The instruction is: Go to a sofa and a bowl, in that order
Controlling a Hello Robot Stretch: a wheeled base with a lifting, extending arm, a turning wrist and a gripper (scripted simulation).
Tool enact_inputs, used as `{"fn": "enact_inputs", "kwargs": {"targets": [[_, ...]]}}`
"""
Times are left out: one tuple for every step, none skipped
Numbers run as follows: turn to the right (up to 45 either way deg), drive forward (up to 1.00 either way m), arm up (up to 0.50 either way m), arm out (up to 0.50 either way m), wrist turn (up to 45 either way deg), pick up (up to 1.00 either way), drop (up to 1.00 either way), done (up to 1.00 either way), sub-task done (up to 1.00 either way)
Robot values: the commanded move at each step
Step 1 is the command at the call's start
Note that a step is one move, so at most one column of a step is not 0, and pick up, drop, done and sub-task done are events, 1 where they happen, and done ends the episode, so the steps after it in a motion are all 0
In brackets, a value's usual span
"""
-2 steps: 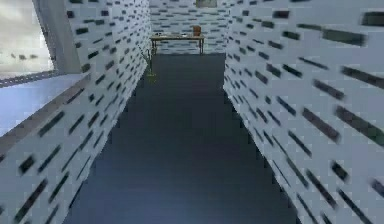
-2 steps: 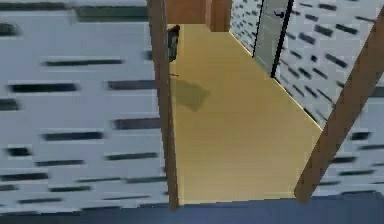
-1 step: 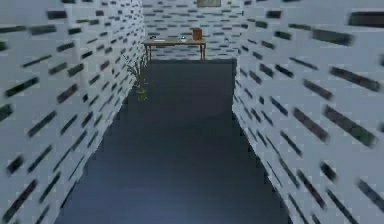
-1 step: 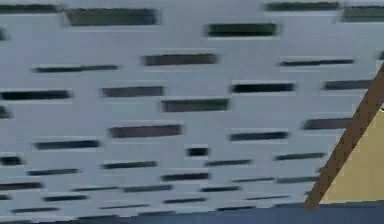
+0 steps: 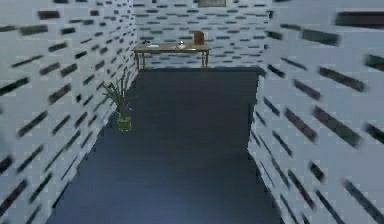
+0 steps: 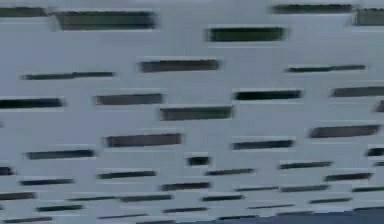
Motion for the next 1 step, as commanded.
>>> {"fn": "enact_inputs", "kwargs": {"targets": [[0.0,1.00,0.00,0.00,0.0,0.00,0.00,0.00,0.00]]}}
